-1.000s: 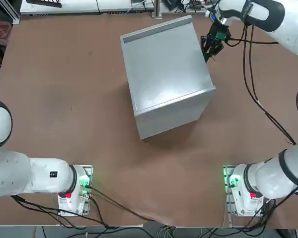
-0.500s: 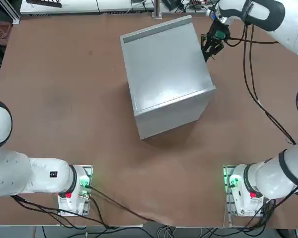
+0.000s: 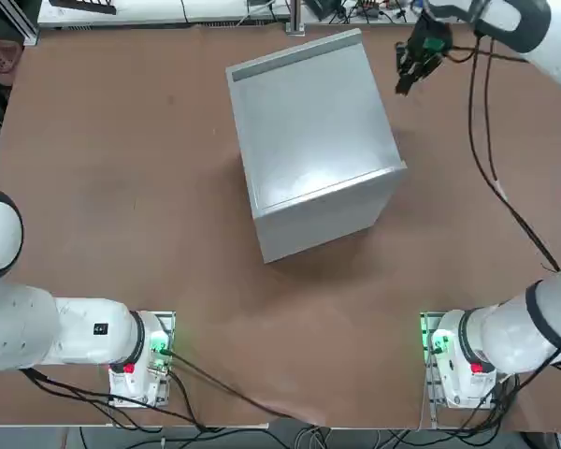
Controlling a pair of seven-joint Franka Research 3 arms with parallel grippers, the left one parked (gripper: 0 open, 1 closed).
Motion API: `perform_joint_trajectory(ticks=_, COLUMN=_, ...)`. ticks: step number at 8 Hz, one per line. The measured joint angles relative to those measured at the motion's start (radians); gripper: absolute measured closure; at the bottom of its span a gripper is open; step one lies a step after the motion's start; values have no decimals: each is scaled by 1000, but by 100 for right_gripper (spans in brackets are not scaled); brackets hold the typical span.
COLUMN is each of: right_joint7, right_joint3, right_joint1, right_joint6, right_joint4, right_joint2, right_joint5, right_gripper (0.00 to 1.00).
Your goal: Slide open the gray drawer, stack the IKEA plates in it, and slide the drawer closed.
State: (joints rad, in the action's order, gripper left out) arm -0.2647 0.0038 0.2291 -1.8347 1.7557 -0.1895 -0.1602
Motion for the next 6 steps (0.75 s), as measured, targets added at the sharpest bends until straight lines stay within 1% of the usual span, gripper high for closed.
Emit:
perform_joint_trajectory(ticks=1, right_joint7=33, right_joint3=-2, right_joint1=-33, right_joint6=1, right_joint4=-22, right_joint2=3, right_joint5=32, right_gripper=99)
perform_joint_trajectory(ticks=3, right_joint7=107, right_joint3=-5, right_joint1=-99, right_joint6=7, right_joint4=-54, right_joint2=23, right_joint5=48, right_gripper=97)
perform_joint_trajectory(ticks=5, right_joint7=159, right_joint3=-5, right_joint1=-144, right_joint6=20, right_joint4=-68, right_joint2=70, right_joint5=63, right_gripper=94)
perform_joint_trajectory(ticks=6, right_joint7=165, right_joint3=-5, right_joint1=-150, right_joint6=39, right_joint4=-70, right_joint2=101, right_joint5=87, right_gripper=86)
